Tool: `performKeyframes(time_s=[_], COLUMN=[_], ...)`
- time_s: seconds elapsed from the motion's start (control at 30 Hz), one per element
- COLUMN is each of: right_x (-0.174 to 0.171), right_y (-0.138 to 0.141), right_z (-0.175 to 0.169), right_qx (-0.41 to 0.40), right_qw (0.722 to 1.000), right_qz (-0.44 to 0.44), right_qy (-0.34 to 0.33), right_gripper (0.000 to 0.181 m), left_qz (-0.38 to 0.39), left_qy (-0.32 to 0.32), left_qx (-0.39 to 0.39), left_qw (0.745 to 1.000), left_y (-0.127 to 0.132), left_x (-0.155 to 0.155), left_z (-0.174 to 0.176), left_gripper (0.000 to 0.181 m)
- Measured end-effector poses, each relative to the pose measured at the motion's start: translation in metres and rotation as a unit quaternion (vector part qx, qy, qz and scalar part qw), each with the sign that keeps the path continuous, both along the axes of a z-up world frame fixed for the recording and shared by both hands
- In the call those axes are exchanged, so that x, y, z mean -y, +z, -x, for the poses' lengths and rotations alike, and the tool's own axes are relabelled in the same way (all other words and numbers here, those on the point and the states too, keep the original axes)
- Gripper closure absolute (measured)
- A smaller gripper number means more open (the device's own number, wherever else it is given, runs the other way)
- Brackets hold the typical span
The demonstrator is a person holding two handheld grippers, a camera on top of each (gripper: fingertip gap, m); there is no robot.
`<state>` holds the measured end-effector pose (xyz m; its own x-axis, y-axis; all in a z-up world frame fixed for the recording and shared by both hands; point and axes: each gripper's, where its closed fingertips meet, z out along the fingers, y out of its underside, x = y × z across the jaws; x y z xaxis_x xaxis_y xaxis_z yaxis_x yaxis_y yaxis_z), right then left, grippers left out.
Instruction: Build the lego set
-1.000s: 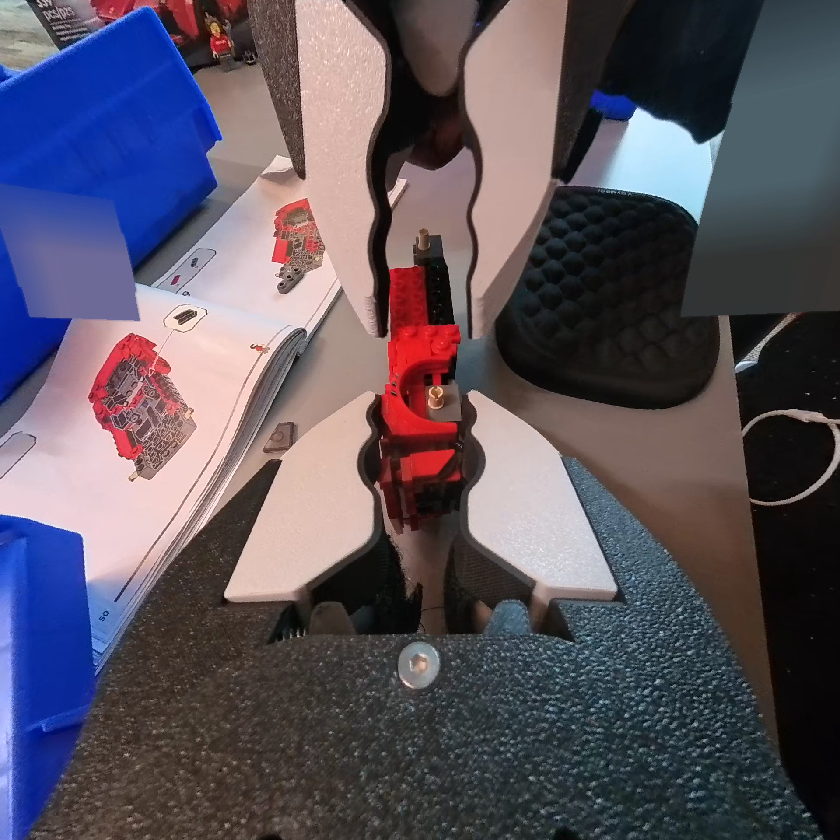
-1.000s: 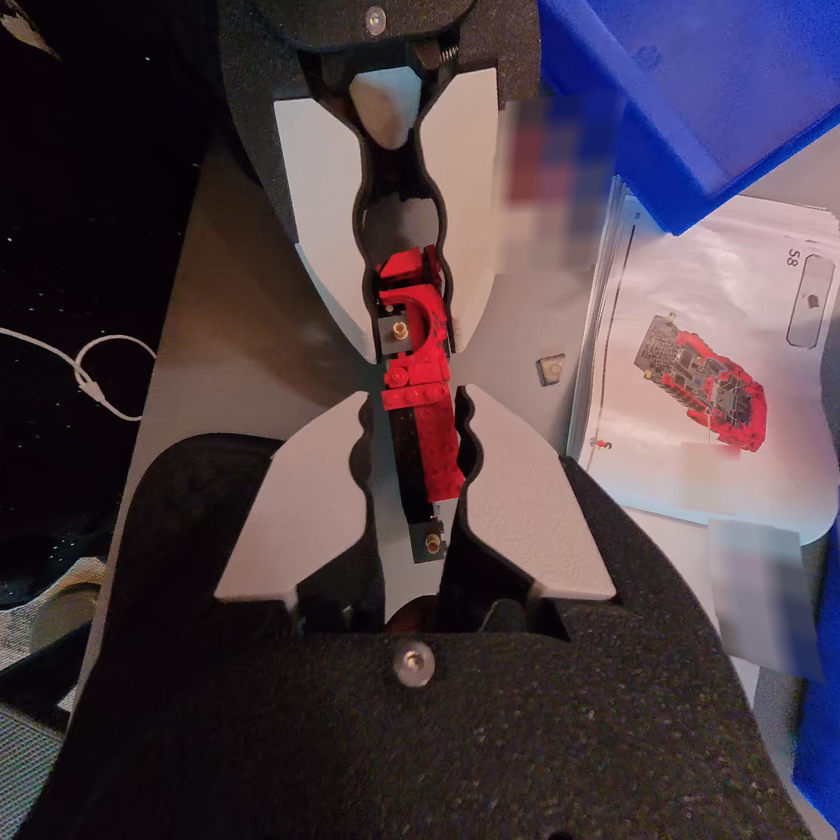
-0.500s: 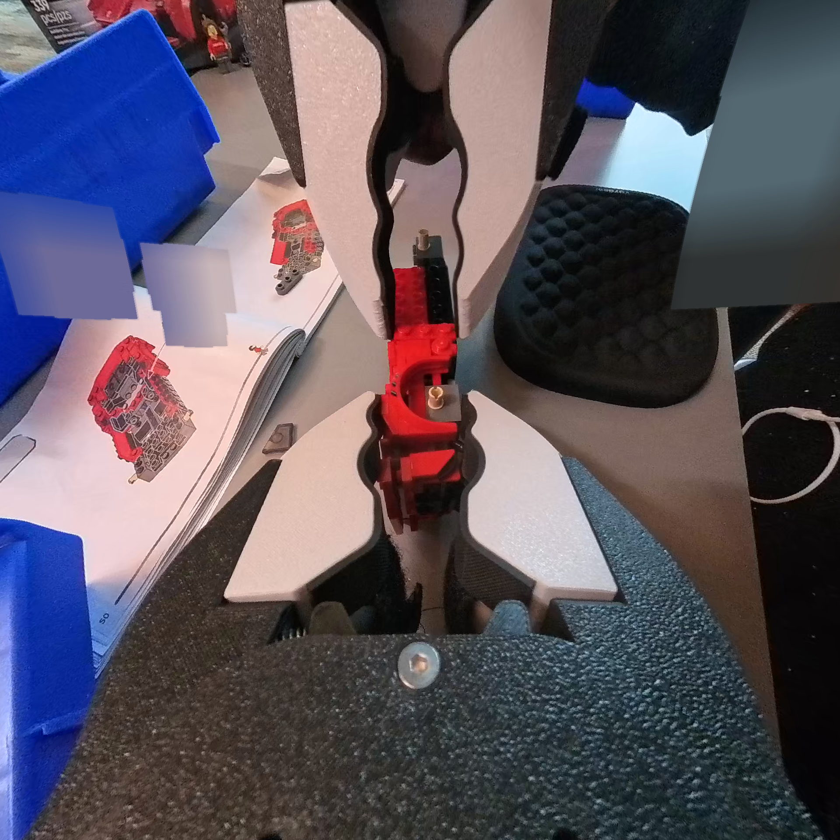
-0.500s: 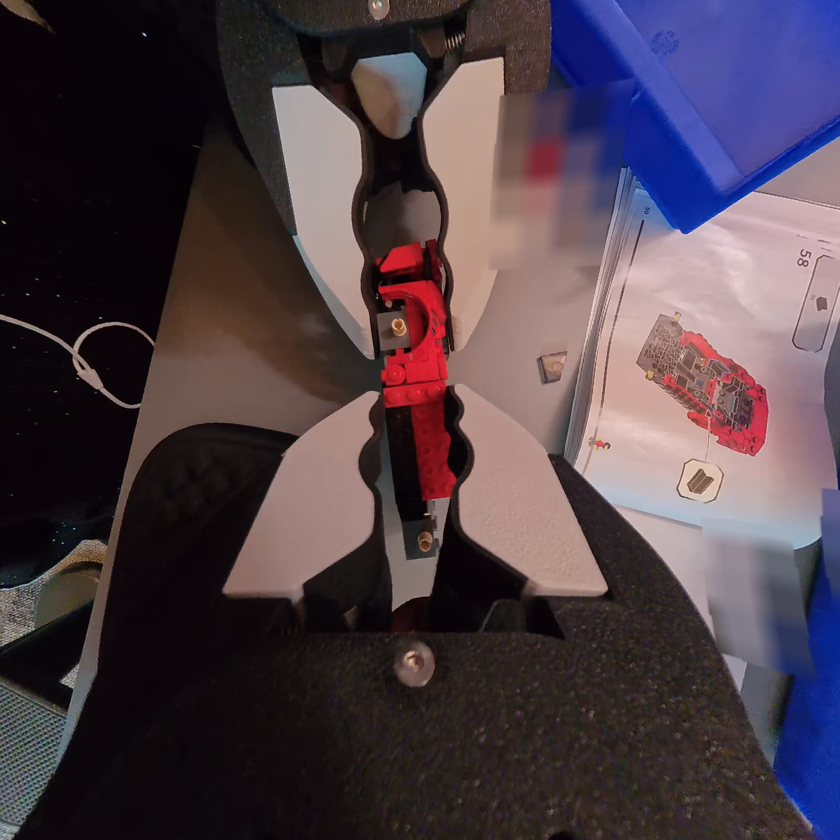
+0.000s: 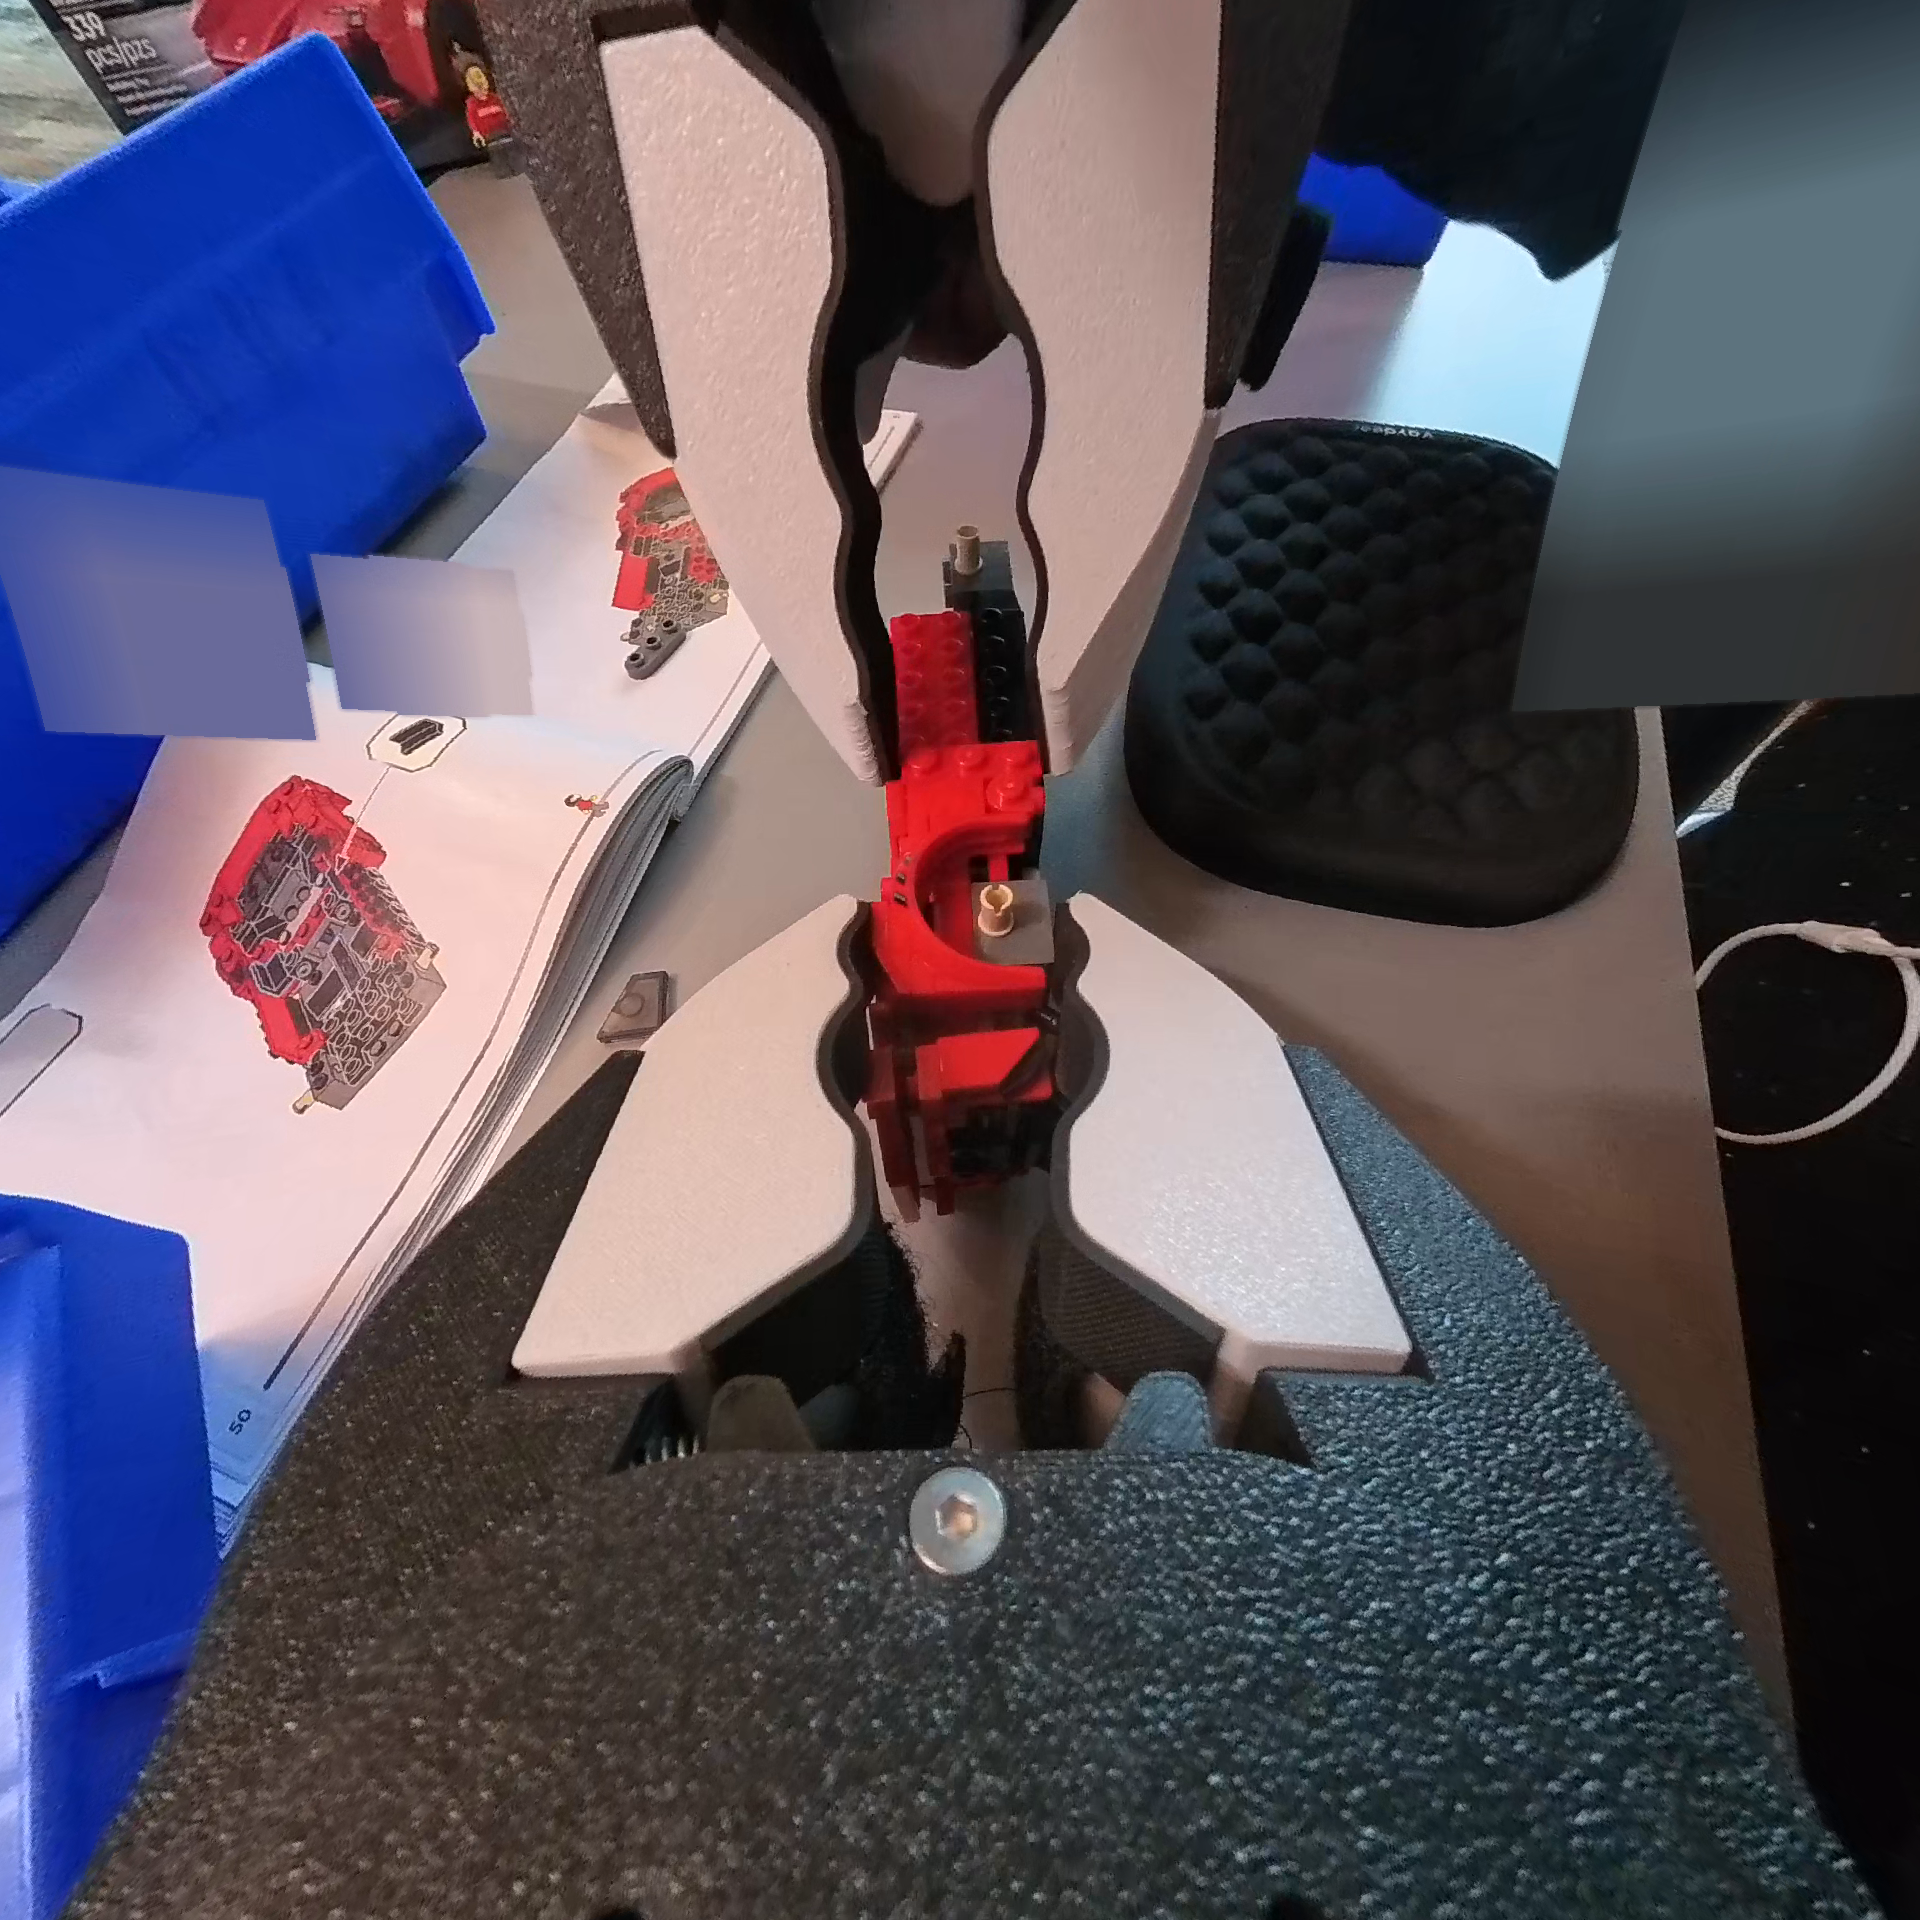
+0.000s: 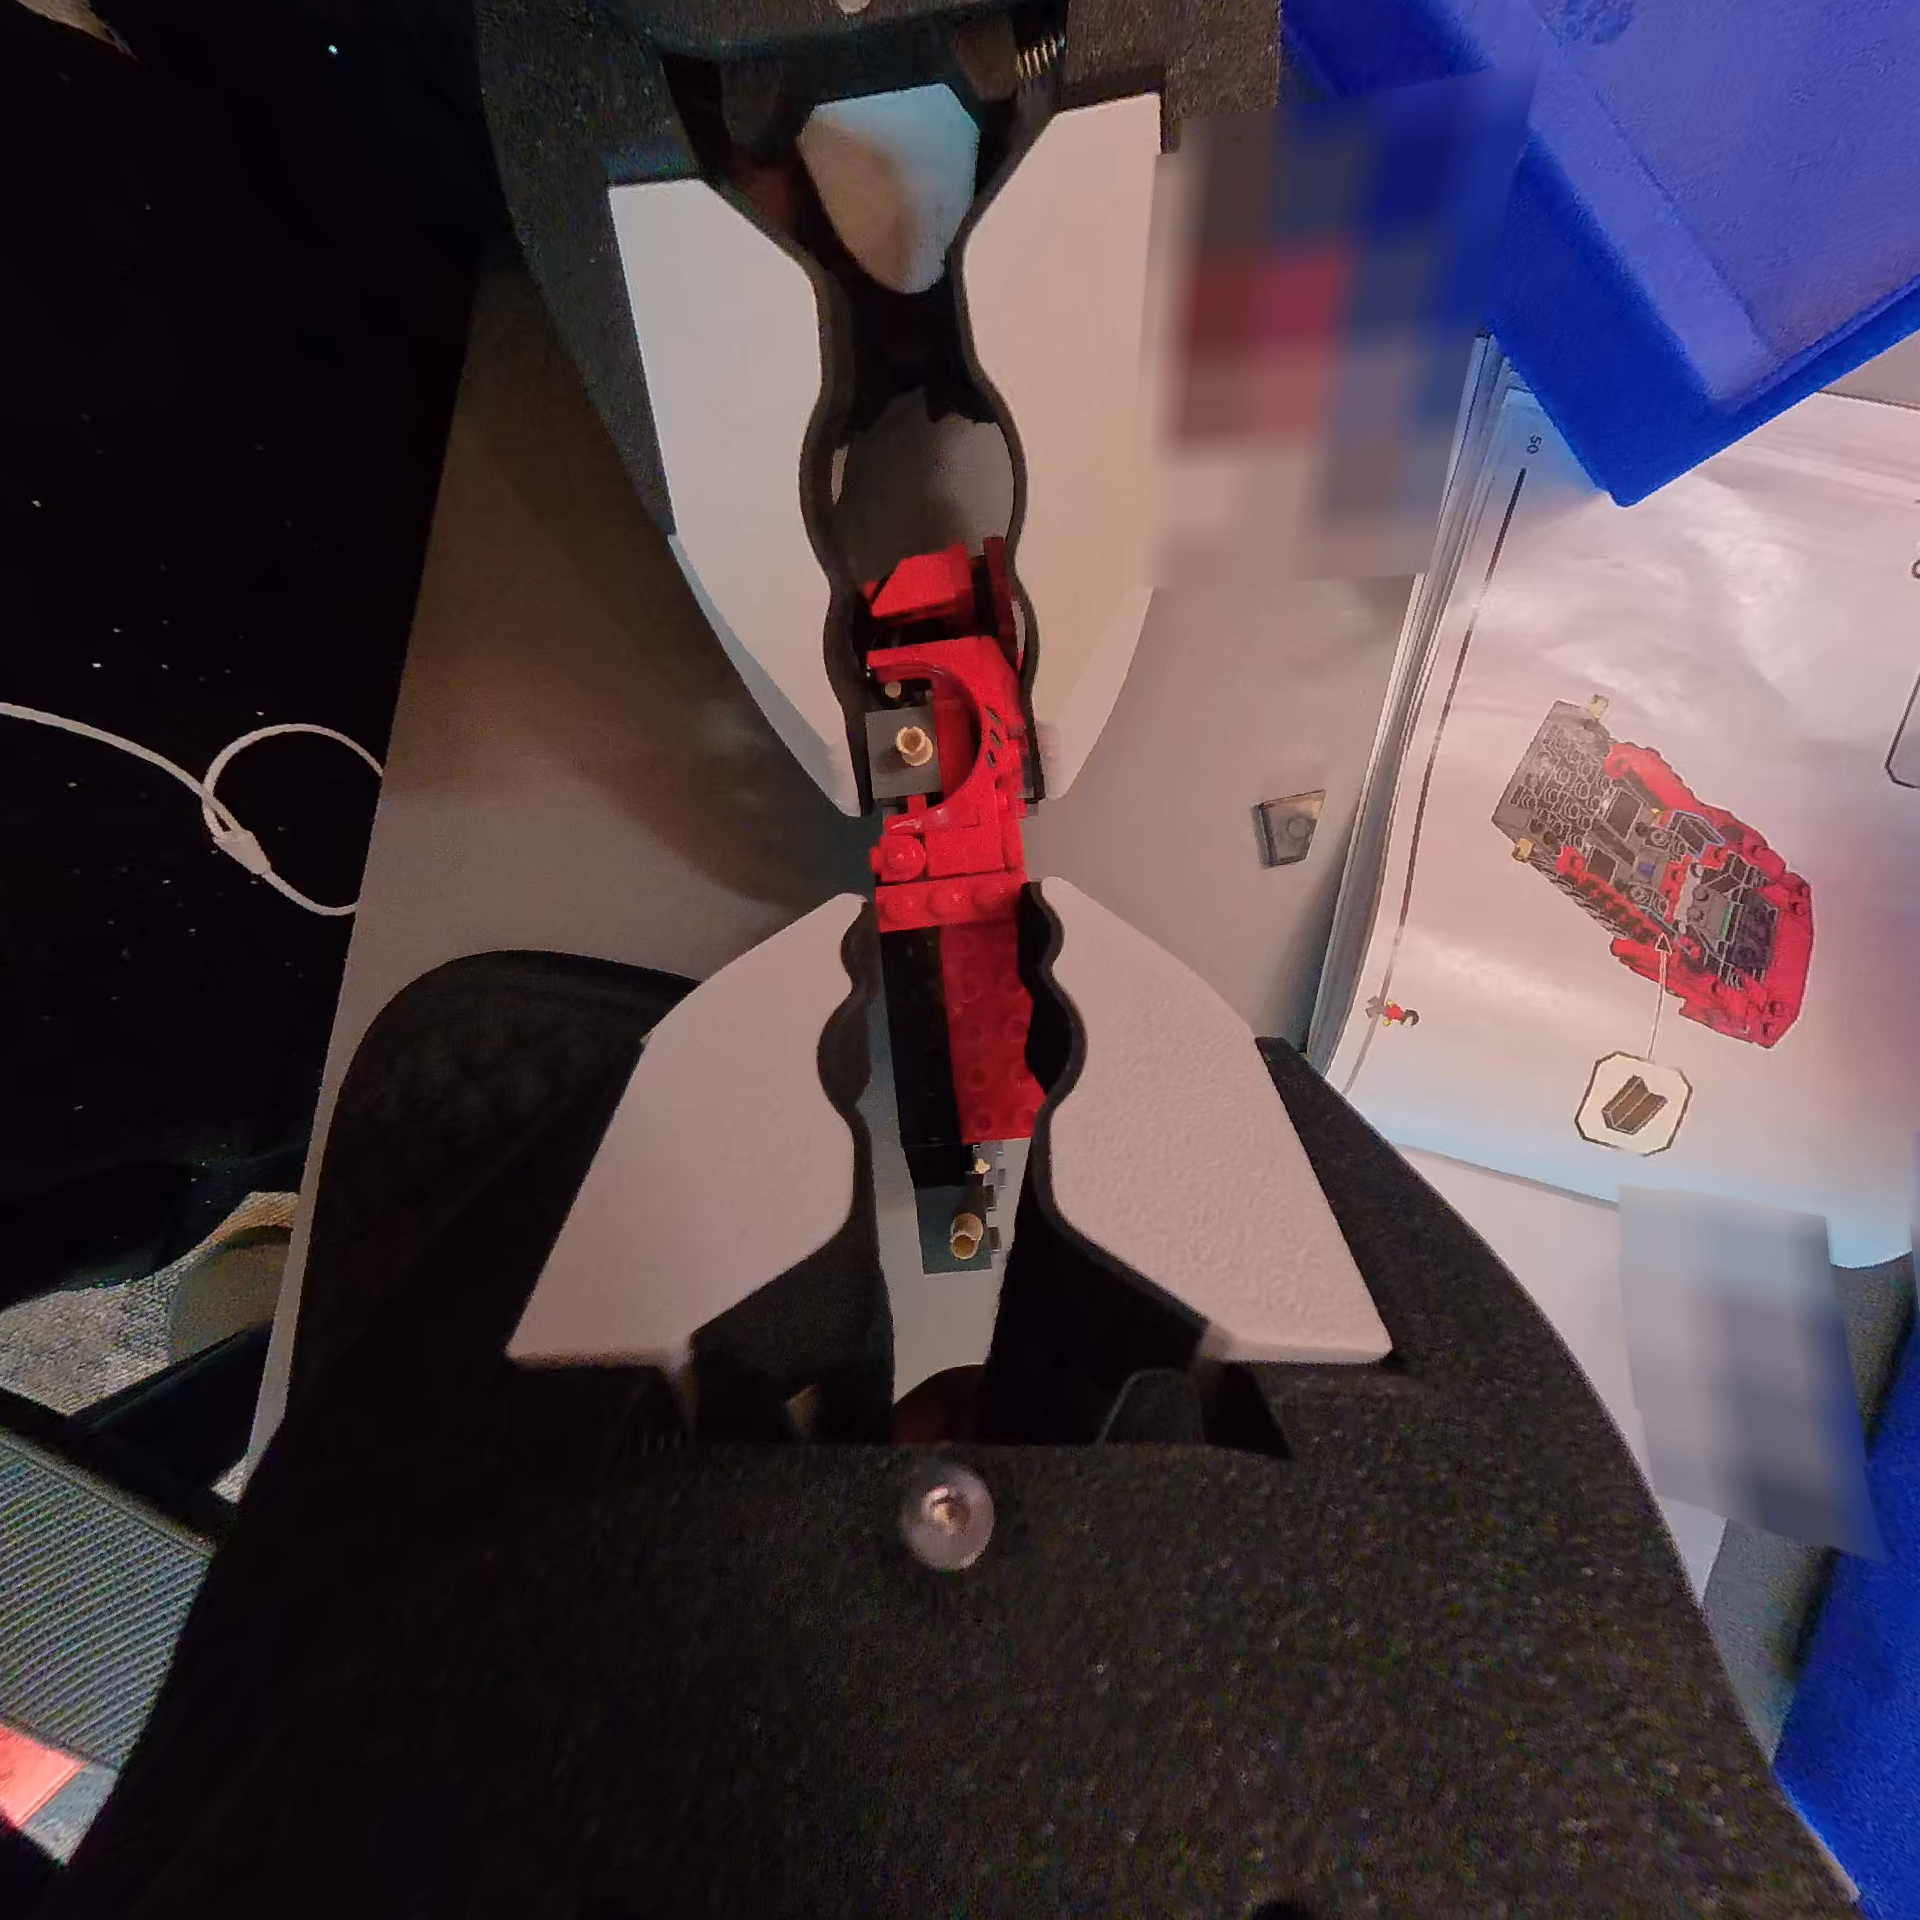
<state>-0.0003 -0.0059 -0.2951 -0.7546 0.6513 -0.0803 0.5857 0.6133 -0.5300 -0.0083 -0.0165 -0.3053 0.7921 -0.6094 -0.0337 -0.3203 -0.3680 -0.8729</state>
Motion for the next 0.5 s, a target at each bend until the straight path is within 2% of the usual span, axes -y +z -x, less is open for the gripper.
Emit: performKeyframes(time_s=[0.5], right_x=[-0.0003], right_y=[-0.0011], right_z=[0.0011], right_qx=[0.003], right_qw=[1.000], right_qz=[0.000], right_qy=[-0.001], right_gripper=[0.155], left_qz=[-0.001], left_qy=[-0.001], left_qx=[0.000], left_qw=[1.000], left_y=[0.0000], left_x=[0.0001], left_z=[0.0000], left_gripper=[0.150])
